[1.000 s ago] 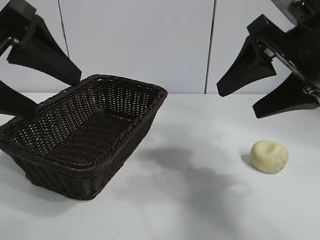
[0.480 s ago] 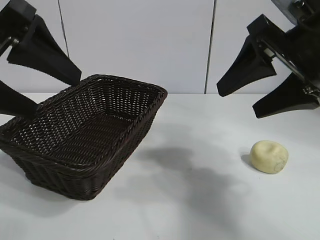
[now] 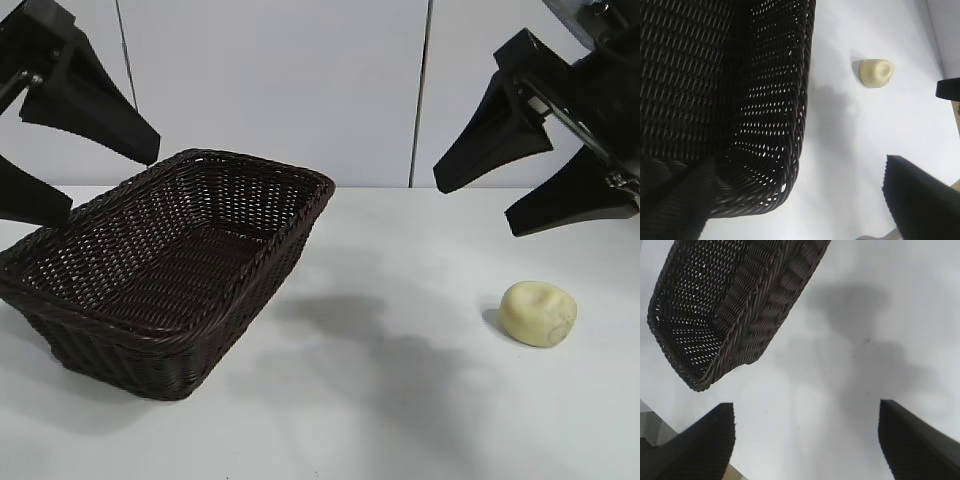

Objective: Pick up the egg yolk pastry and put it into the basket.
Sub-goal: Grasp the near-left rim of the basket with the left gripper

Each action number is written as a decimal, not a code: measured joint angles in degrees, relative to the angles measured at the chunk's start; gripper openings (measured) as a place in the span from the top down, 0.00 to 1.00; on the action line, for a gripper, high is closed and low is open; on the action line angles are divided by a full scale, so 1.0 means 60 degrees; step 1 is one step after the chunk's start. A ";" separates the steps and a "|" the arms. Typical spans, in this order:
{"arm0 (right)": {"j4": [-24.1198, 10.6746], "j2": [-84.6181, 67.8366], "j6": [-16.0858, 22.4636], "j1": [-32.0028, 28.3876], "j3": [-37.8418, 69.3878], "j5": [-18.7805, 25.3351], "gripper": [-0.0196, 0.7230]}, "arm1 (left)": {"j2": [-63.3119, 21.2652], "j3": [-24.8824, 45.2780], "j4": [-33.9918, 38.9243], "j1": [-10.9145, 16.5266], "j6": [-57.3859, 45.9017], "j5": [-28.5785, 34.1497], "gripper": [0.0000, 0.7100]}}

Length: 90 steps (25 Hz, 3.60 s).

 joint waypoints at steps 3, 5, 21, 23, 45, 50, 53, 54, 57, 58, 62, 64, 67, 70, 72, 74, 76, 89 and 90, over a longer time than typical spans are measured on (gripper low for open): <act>0.0000 0.0000 0.0000 0.0000 0.0000 0.0000 0.21 | 0.0000 0.0000 0.0023 0.0000 -0.0417 -0.0025 0.09; 0.0000 0.0000 0.0000 0.0000 0.0000 0.0000 0.21 | 0.0000 0.0000 0.0084 0.0000 -0.1006 0.0018 0.09; 0.0000 0.0000 0.0000 0.0000 0.0000 0.0000 0.21 | 0.0000 -0.1481 0.6095 -0.1090 -1.0045 0.2160 0.09; 0.0000 0.0000 0.0000 0.0000 0.0000 0.0000 0.21 | 0.0000 -0.1385 0.6102 -0.1471 -1.0899 0.1697 0.09; 0.0000 0.0000 0.0000 0.0000 0.0000 0.0000 0.21 | 0.2250 -0.0855 0.9574 -0.2045 -1.8103 -0.0423 0.09; 0.0000 0.0000 0.0000 0.0000 0.0000 0.0000 0.21 | 0.2555 -0.0855 0.9895 -0.2045 -1.8875 -0.0660 0.09; 0.0000 0.0000 -0.0007 0.0000 0.0000 0.0000 0.21 | 0.2764 -0.0855 0.9916 -0.2045 -1.8885 -0.0882 0.09; 0.0000 0.0000 -0.0007 0.0000 0.0000 0.0000 0.21 | 0.2848 -0.0855 0.9925 -0.2057 -1.8885 -0.0906 0.09; -0.0004 0.0000 -0.0007 0.0000 0.0000 0.0000 0.21 | 0.2917 -0.0778 0.9925 -0.2064 -1.8885 -0.0926 0.09; -0.0012 0.0000 -0.0007 0.0000 0.0000 0.0000 0.21 | 0.2917 -0.0777 0.9931 -0.2064 -1.8885 -0.0917 0.09; -0.0034 0.0000 -0.0007 0.0000 0.0000 0.0000 0.21 | 0.2917 -0.0777 0.9944 -0.2064 -1.8885 -0.0917 0.13; -0.0034 0.0000 -0.0007 0.0000 0.0000 0.0000 0.21 | 0.2917 -0.0777 0.9944 -0.2064 -1.8885 -0.0917 0.19; -0.0034 0.0000 -0.0007 0.0000 0.0000 0.0000 0.21 | 0.2917 -0.0777 0.9944 -0.2064 -1.8885 -0.0917 0.23; -0.0034 0.0000 -0.0007 0.0000 0.0000 0.0000 0.21 | 0.2917 -0.0777 0.9944 -0.2064 -1.8885 -0.0885 0.24; -0.0034 0.0000 -0.0007 0.0000 0.0000 0.0000 0.21 | 0.2917 -0.0777 0.9944 -0.2064 -1.8885 -0.0842 0.24; -0.0034 0.0000 -0.0007 0.0000 0.0000 0.0000 0.21 | 0.2917 -0.0777 0.9944 -0.2064 -1.8885 -0.0842 0.24; -0.0034 0.0000 -0.0007 0.0000 0.0000 0.0000 0.21 | 0.2917 -0.0777 0.9944 -0.2064 -1.8885 -0.0842 0.25; -0.0034 0.0000 -0.0007 0.0000 0.0000 0.0000 0.21 | 0.2917 -0.0777 0.9923 -0.2064 -1.9100 -0.0811 0.82; -0.0034 0.0000 -0.0007 0.0000 0.0000 0.0000 0.21 | 0.2917 -0.0777 0.9923 -0.2064 -1.9128 -0.0876 0.84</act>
